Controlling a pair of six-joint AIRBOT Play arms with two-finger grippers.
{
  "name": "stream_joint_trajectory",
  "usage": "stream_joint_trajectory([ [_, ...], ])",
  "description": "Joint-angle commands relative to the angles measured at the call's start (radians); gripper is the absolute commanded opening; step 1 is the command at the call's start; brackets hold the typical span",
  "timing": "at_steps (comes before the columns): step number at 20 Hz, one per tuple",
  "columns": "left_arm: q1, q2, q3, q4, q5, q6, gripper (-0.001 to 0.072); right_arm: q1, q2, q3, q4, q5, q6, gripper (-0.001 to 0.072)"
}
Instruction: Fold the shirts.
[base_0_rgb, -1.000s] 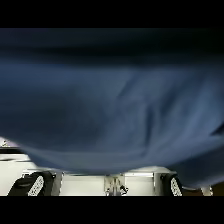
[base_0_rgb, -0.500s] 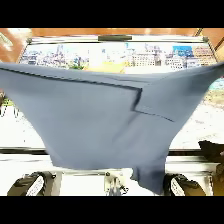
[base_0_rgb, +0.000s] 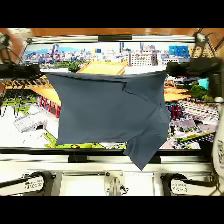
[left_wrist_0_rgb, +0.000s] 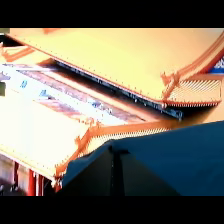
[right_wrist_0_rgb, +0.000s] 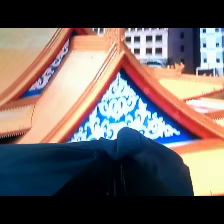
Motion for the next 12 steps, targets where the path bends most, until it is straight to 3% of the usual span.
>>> stream_joint_trajectory([
  [1,-0.013,-0.177,0.02,-0.074,0.226,0.025,0.0028,0.051,-0.167,-0.006,0.007,0.366,-0.003,0.0053],
  [4,-0.026,-0.273,0.023,-0.075,0.255,0.029,0.0028,0.051,-0.233,-0.006,0.008,0.441,-0.002,0.0053],
  [12,-0.051,-0.354,0.023,-0.075,0.241,0.029,0.0029,0.05,-0.261,-0.008,0.006,0.328,-0.002,0.0053],
])
